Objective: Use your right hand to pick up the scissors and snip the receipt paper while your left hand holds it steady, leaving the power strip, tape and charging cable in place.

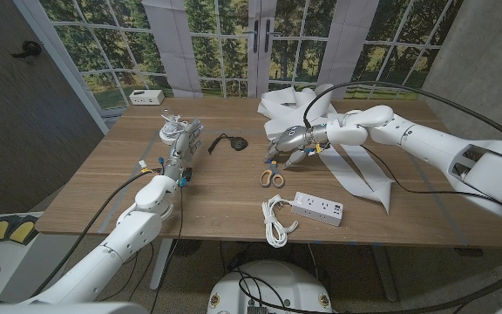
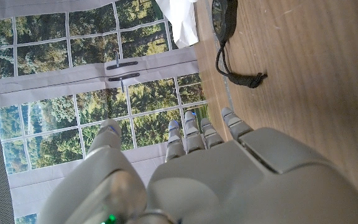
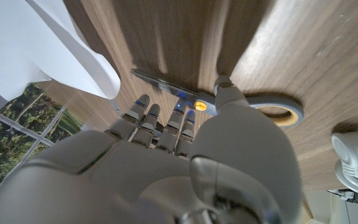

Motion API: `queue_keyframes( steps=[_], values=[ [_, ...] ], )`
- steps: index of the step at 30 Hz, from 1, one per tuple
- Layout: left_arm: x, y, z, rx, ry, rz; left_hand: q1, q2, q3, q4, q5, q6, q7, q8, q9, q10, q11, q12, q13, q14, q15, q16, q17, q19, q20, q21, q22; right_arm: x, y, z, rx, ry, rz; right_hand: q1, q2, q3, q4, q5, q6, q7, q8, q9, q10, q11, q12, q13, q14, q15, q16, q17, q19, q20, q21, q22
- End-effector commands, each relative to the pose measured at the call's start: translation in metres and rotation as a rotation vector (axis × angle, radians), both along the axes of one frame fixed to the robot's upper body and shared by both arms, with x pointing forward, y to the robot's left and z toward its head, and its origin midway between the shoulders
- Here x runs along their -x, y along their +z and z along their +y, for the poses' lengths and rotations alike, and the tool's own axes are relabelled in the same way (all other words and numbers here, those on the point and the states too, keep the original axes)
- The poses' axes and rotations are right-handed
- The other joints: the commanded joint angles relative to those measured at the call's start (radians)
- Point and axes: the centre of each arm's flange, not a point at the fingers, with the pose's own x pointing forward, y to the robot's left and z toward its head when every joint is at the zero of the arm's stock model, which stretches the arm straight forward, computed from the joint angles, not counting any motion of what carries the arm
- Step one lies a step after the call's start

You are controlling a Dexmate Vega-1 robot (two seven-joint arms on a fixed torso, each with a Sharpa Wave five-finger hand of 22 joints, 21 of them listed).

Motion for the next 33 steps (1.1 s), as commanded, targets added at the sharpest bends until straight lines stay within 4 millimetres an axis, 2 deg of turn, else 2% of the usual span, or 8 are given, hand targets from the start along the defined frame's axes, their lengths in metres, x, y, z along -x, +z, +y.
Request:
queue_keyframes(
  steps=[1,13,17,20,26,28,30,33],
  values=[
    [-0.0003,-0.0013,-0.0005,0.000,0.000,0.005,-0.005,-0.001,-0.005,-0.002,0.007,-0.003,0.000,-0.002,0.006,0.010,0.002,-0.002,0.002,0.007,0.004,0.003,0.003,0.001,0.002,0.006,0.004,-0.0010,-0.0050,0.0007,-0.012,0.005,0.015,0.002,0.002,-0.002,0.006,0.002,-0.004,-0.002,-0.002,0.004,0.010,-0.002,0.008,0.007,0.003,-0.161,0.005,0.004,0.006,-0.006,0.006,0.001],
    [-0.0001,-0.0024,0.0018,0.003,0.001,0.006,-0.005,0.000,-0.005,-0.002,0.007,-0.002,0.000,-0.002,0.006,0.010,-0.003,-0.002,0.002,0.008,0.003,0.003,0.003,0.001,0.002,0.006,0.004,-0.0004,-0.0085,0.0021,-0.015,0.005,0.030,0.011,0.009,-0.001,0.003,0.003,0.010,-0.008,-0.002,0.005,0.065,-0.016,0.063,0.039,0.016,-0.168,0.005,0.006,0.010,-0.002,0.008,0.001],
    [-0.0010,-0.0024,0.0020,0.005,0.001,0.006,-0.005,0.000,-0.005,-0.002,0.008,-0.002,0.002,-0.002,0.006,0.010,-0.002,-0.002,0.002,0.008,0.004,0.003,0.003,0.002,0.001,0.006,0.004,-0.0004,-0.0095,0.0021,-0.018,0.006,0.038,0.017,0.010,0.000,0.001,0.003,0.020,-0.010,-0.001,0.005,0.077,-0.010,0.081,0.051,0.023,-0.171,0.005,0.006,0.011,0.000,0.008,0.001],
    [-0.0013,-0.0026,0.0022,0.006,0.001,0.006,-0.006,0.001,-0.005,-0.002,0.008,-0.001,0.004,-0.001,0.006,0.010,-0.004,-0.002,0.002,0.007,0.003,0.003,0.003,0.002,0.001,0.006,0.004,-0.0004,-0.0114,0.0021,-0.014,0.007,0.040,0.025,0.012,0.003,-0.003,0.004,0.034,-0.018,0.003,0.005,0.081,-0.020,0.094,0.061,0.027,-0.174,0.004,0.006,0.012,-0.001,0.008,0.001],
    [-0.0021,-0.0027,0.0029,0.007,0.001,0.008,-0.006,0.002,-0.005,-0.002,0.008,-0.002,0.004,-0.001,0.006,0.010,-0.004,-0.003,0.002,0.008,0.003,0.003,0.003,0.002,0.001,0.006,0.004,-0.0002,-0.0121,0.0023,-0.011,0.004,0.049,0.050,0.022,0.010,-0.007,0.006,0.131,-0.040,0.034,0.015,0.089,-0.035,0.136,0.096,0.038,-0.177,-0.001,0.006,0.017,-0.005,0.009,0.001],
    [-0.0026,-0.0024,0.0028,0.007,-0.001,0.008,-0.006,0.002,-0.005,-0.002,0.008,-0.002,0.004,-0.001,0.006,0.010,-0.003,-0.003,0.002,0.008,0.004,0.003,0.003,0.002,0.001,0.006,0.004,-0.0003,-0.0125,0.0023,-0.012,0.003,0.049,0.054,0.026,0.012,-0.006,0.007,0.138,-0.041,0.036,0.017,0.083,-0.036,0.139,0.101,0.043,-0.179,0.000,0.007,0.021,-0.006,0.011,0.002],
    [-0.0033,-0.0023,0.0024,0.008,-0.003,0.009,-0.006,0.002,-0.005,-0.002,0.008,-0.002,0.004,-0.002,0.006,0.010,-0.001,-0.003,0.002,0.008,0.003,0.003,0.003,0.002,0.001,0.006,0.004,-0.0005,-0.0133,0.0022,-0.012,0.003,0.051,0.066,0.034,0.016,-0.007,0.010,0.188,-0.058,0.053,0.024,0.081,-0.038,0.152,0.113,0.050,-0.181,0.002,0.010,0.024,-0.011,0.011,0.002],
    [-0.0040,-0.0022,0.0018,0.008,-0.005,0.009,-0.006,0.002,-0.005,-0.003,0.008,-0.002,0.004,-0.001,0.006,0.011,-0.001,-0.002,0.002,0.007,0.004,0.003,0.003,0.002,0.001,0.006,0.004,-0.0006,-0.0148,0.0022,-0.012,0.003,0.054,0.079,0.042,0.021,-0.007,0.012,0.227,-0.066,0.065,0.031,0.073,-0.050,0.162,0.126,0.067,-0.184,0.009,0.018,0.035,0.007,0.015,0.004]
  ],
)
